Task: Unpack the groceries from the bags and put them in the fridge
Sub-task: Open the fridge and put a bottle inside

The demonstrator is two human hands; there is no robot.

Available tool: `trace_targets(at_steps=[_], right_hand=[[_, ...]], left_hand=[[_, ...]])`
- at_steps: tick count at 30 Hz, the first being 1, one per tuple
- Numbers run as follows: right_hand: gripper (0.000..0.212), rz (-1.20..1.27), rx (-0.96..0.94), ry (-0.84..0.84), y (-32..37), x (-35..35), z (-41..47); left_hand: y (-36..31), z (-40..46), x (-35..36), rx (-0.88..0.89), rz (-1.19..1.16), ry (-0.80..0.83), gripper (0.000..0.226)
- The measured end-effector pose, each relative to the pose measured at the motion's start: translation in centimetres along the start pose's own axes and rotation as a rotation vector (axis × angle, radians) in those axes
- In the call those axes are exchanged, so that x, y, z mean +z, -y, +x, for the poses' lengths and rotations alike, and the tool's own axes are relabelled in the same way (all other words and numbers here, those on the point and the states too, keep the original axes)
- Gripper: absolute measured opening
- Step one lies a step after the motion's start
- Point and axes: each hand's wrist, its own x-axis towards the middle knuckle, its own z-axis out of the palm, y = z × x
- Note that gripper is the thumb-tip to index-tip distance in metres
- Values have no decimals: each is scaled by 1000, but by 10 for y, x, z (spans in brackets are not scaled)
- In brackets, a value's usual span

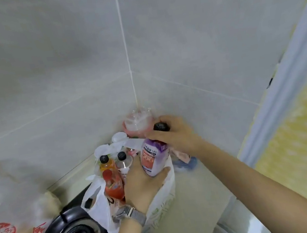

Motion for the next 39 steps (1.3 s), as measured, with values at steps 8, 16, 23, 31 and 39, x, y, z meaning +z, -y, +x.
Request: trace_targets(at_steps=[8, 16, 23, 31, 39], right_hand=[[26, -61, 247, -215, -42, -122, -117], [13, 24, 609, -725, -116, -241, -350], [36, -488, 900, -923, -151, -343, -533], [18, -637, 1330, -1009, -160, -422, -721], [21, -688, 1584, -1095, -168, -505, -815]], left_hand=[[-71, -49, 96, 6, -169, 541, 36], [-169, -147, 229, -144, -402, 1091, 44], [-276, -248, 353, -82, -448, 1392, 58], [-387, -357, 462, -89, -529, 1613, 54], [-465, -413, 556, -141, -542, 1806, 27]])
